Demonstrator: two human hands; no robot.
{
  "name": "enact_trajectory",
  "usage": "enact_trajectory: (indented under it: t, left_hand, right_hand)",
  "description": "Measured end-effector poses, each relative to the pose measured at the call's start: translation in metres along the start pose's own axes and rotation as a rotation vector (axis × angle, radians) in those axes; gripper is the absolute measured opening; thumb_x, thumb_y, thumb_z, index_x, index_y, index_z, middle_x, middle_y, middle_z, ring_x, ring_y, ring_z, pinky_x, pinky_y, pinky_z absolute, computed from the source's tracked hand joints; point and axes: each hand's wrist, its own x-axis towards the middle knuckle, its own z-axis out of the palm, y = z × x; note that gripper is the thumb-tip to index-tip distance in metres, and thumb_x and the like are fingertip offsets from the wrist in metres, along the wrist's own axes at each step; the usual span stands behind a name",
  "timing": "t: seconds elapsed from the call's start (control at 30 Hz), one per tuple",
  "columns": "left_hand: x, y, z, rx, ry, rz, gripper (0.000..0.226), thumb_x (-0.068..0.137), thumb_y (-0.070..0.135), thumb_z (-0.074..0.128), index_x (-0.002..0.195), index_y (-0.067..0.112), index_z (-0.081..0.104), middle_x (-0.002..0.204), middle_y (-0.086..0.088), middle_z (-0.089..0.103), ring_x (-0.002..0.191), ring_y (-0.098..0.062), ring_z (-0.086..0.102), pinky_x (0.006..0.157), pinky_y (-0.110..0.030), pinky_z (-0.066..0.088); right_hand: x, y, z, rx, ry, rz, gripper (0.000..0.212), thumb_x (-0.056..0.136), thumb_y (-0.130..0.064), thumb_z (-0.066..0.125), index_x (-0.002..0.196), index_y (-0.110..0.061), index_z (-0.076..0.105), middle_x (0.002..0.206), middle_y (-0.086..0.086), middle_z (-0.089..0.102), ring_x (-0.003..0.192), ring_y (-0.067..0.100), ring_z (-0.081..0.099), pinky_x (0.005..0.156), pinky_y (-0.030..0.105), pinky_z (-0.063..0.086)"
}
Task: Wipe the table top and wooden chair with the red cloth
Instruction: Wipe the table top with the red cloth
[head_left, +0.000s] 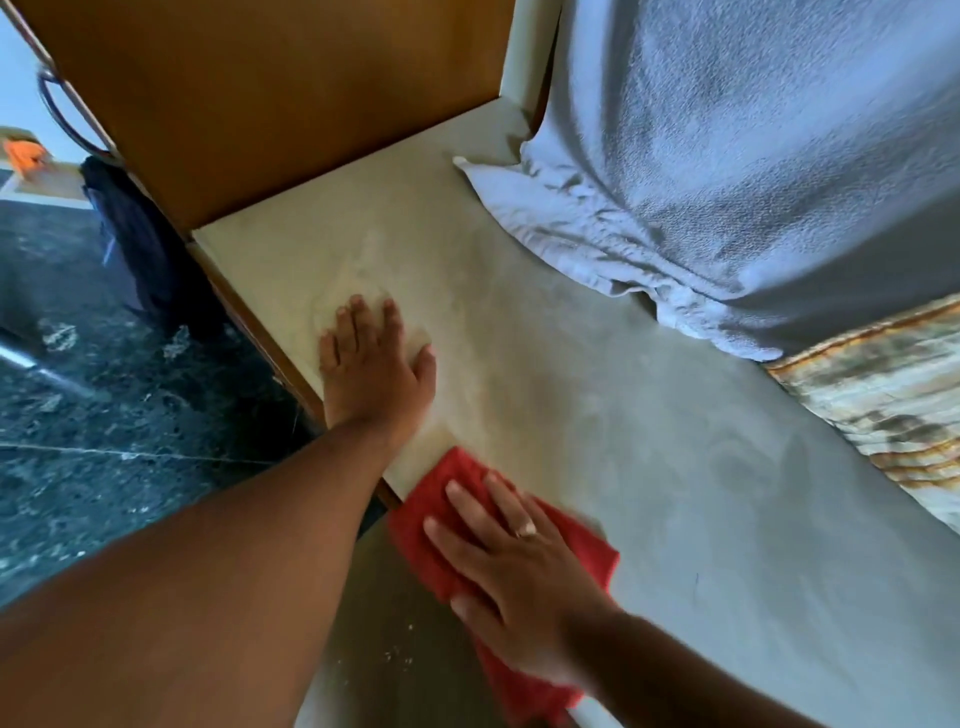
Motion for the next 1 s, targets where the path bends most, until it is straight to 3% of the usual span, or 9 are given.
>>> enact_trajectory:
  t: [0.13, 0.23, 0.3, 0.4, 0.5, 0.7, 0.8, 0.9, 1.0]
  left_hand:
    - [0.001, 0.002, -0.003, -0.009, 0.015, 0.010, 0.082, 0.088, 0.061, 0.012, 0.158, 0.019, 0.013, 0.165, -0.019, 0.011, 0.152, -0.034, 0.010, 0.121, -0.049, 0.008]
    - [0.004, -0.001, -0.002, 0.011, 0.006, 0.017, 0.080, 0.090, 0.061, 0.015, 0.158, 0.019, 0.013, 0.165, -0.020, 0.011, 0.152, -0.035, 0.011, 0.120, -0.050, 0.010]
    - [0.005, -0.003, -0.001, 0.015, -0.005, 0.023, 0.079, 0.092, 0.060, 0.019, 0.158, 0.018, 0.014, 0.165, -0.020, 0.012, 0.152, -0.036, 0.012, 0.120, -0.051, 0.010]
    - [0.000, -0.004, -0.002, 0.016, -0.004, 0.029, 0.076, 0.094, 0.057, 0.026, 0.158, 0.017, 0.017, 0.164, -0.022, 0.013, 0.151, -0.037, 0.013, 0.120, -0.052, 0.011]
    - [0.001, -0.001, -0.003, 0.026, 0.020, 0.036, 0.074, 0.096, 0.055, 0.029, 0.157, 0.014, 0.021, 0.162, -0.025, 0.017, 0.149, -0.041, 0.017, 0.119, -0.054, 0.014]
    - [0.004, 0.000, -0.001, 0.029, 0.035, 0.045, 0.074, 0.096, 0.056, 0.026, 0.156, 0.013, 0.020, 0.162, -0.026, 0.016, 0.149, -0.043, 0.016, 0.119, -0.055, 0.012]
    - [0.000, -0.001, -0.002, 0.029, 0.034, 0.038, 0.073, 0.097, 0.055, 0.029, 0.156, 0.013, 0.020, 0.163, -0.025, 0.015, 0.150, -0.041, 0.014, 0.119, -0.055, 0.012]
    - [-0.004, 0.003, -0.004, 0.032, 0.027, 0.026, 0.073, 0.098, 0.054, 0.030, 0.157, 0.014, 0.019, 0.164, -0.024, 0.012, 0.151, -0.040, 0.012, 0.120, -0.054, 0.011]
    - [-0.001, 0.007, -0.008, 0.073, -0.018, 0.022, 0.073, 0.099, 0.055, 0.028, 0.158, 0.014, 0.014, 0.164, -0.025, 0.007, 0.151, -0.041, 0.008, 0.121, -0.054, 0.008]
  right_hand:
    - [-0.045, 0.057, -0.005, -0.018, 0.014, -0.018, 0.066, 0.092, -0.058, 0.038, 0.150, -0.049, 0.009, 0.164, -0.011, 0.003, 0.151, 0.022, -0.001, 0.117, 0.048, 0.011]
    - [-0.032, 0.087, -0.022, 0.020, 0.120, 0.372, 0.063, 0.093, -0.056, 0.026, 0.152, -0.040, 0.009, 0.162, -0.001, 0.003, 0.150, 0.028, 0.000, 0.118, 0.052, 0.019]
    - [-0.019, 0.061, -0.009, -0.014, 0.191, 0.568, 0.061, 0.098, -0.057, 0.017, 0.154, -0.037, 0.004, 0.162, 0.000, 0.000, 0.150, 0.032, -0.003, 0.120, 0.053, 0.009]
    - [-0.061, 0.020, 0.024, -0.071, 0.146, 0.370, 0.062, 0.099, -0.059, 0.020, 0.154, -0.037, 0.006, 0.164, -0.001, 0.006, 0.150, 0.030, -0.002, 0.121, 0.049, 0.007]
    - [-0.146, 0.061, 0.024, -0.059, 0.082, 0.255, 0.061, 0.098, -0.054, 0.024, 0.154, -0.032, 0.014, 0.164, 0.002, 0.013, 0.150, 0.029, 0.005, 0.118, 0.048, 0.012]
    - [-0.138, 0.134, -0.001, 0.012, 0.248, 0.891, 0.064, 0.096, -0.043, 0.035, 0.154, -0.020, 0.022, 0.161, 0.014, 0.017, 0.149, 0.035, 0.007, 0.119, 0.050, 0.014]
    - [-0.104, 0.088, 0.014, -0.113, 0.174, 0.623, 0.066, 0.096, -0.047, 0.025, 0.155, -0.019, 0.014, 0.162, 0.010, 0.019, 0.150, 0.032, 0.002, 0.120, 0.051, 0.005]
    - [-0.163, 0.051, 0.041, -0.097, 0.121, 0.301, 0.063, 0.097, -0.052, 0.030, 0.155, -0.033, 0.013, 0.164, 0.002, 0.012, 0.150, 0.032, 0.004, 0.120, 0.052, 0.005]
    - [-0.222, 0.100, 0.037, -0.052, 0.132, 0.186, 0.065, 0.092, -0.041, 0.044, 0.153, -0.028, 0.026, 0.163, 0.007, 0.016, 0.148, 0.036, 0.013, 0.117, 0.052, 0.018]
